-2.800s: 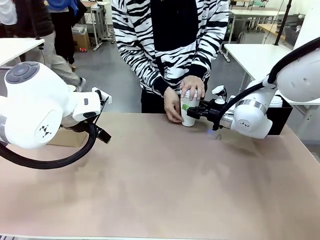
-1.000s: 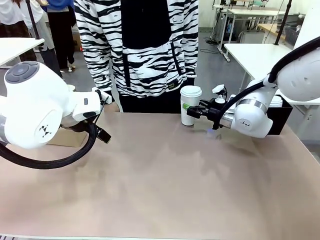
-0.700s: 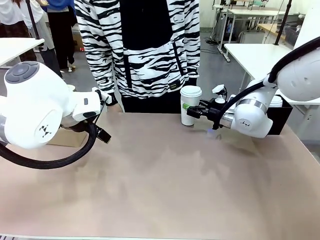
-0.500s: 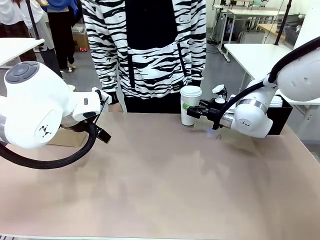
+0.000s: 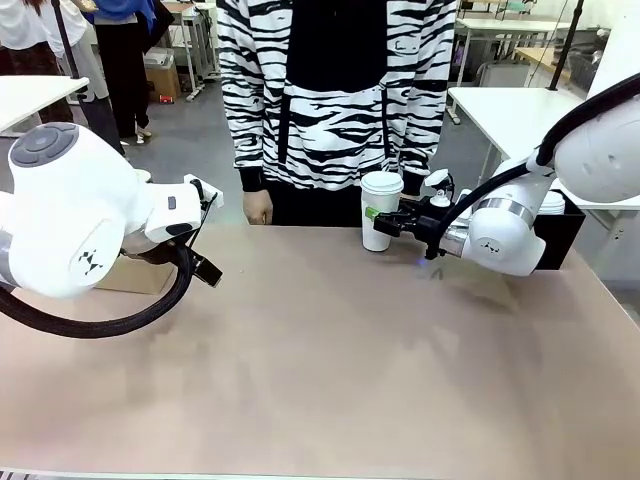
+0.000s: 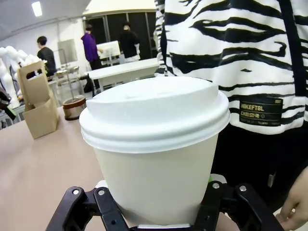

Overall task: Pour a drink into a cup and package it in a carrier.
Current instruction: When a person places the Paper Cup Lid on the 600 ml Paper Cup , lift the 600 ml Paper Cup.

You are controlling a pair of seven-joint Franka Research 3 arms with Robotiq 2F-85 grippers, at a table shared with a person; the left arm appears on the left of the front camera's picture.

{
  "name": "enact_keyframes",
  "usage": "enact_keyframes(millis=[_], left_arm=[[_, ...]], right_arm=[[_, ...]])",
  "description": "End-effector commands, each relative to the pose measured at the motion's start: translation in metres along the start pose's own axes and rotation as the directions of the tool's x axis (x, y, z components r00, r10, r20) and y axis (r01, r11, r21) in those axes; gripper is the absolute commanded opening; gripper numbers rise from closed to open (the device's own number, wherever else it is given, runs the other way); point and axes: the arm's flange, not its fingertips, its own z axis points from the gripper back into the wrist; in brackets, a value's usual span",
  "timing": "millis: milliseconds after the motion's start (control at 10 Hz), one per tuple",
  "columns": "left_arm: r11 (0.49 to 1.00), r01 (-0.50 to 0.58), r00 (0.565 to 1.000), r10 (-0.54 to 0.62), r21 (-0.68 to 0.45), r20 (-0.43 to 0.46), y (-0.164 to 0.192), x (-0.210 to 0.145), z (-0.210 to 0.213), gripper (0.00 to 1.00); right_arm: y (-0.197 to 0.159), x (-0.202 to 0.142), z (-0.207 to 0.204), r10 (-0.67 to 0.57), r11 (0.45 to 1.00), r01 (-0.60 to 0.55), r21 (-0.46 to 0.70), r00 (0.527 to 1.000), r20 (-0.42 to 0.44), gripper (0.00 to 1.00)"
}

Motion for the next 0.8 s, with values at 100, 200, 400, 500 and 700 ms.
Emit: enact_keyframes(millis=[100, 200, 400, 500, 700], left_arm=[[1.0, 0.0, 1.0, 0.0, -0.002, 0.002, 0.0, 0.0, 0.001, 1.0], [1.0, 0.0, 1.0, 0.0, -0.002, 0.002, 0.0, 0.0, 0.001, 1.0], [1.0, 0.0, 1.0, 0.0, -0.002, 0.002, 0.0, 0.0, 0.001, 1.0], [1.0, 0.0, 1.0, 0.0, -0.002, 0.002, 0.0, 0.0, 0.001, 1.0], [1.0, 0.0, 1.0, 0.0, -0.002, 0.002, 0.0, 0.0, 0.001, 1.0]], right_arm=[[0.012, 0.056, 0.013, -0.016, 1.0, 0.016, 0.015, 1.0, 0.013, 0.6], [0.019, 0.08, 0.02, -0.019, 0.999, 0.019, 0.027, 1.0, 0.021, 0.6], [0.039, 0.146, 0.043, -0.011, 0.999, 0.008, 0.049, 0.998, 0.06, 0.6], [0.053, 0.181, 0.06, -0.001, 0.999, -0.003, 0.054, 0.997, 0.071, 0.6], [0.092, 0.244, 0.093, -0.014, 0.994, 0.008, 0.106, 0.998, 0.057, 0.6]])
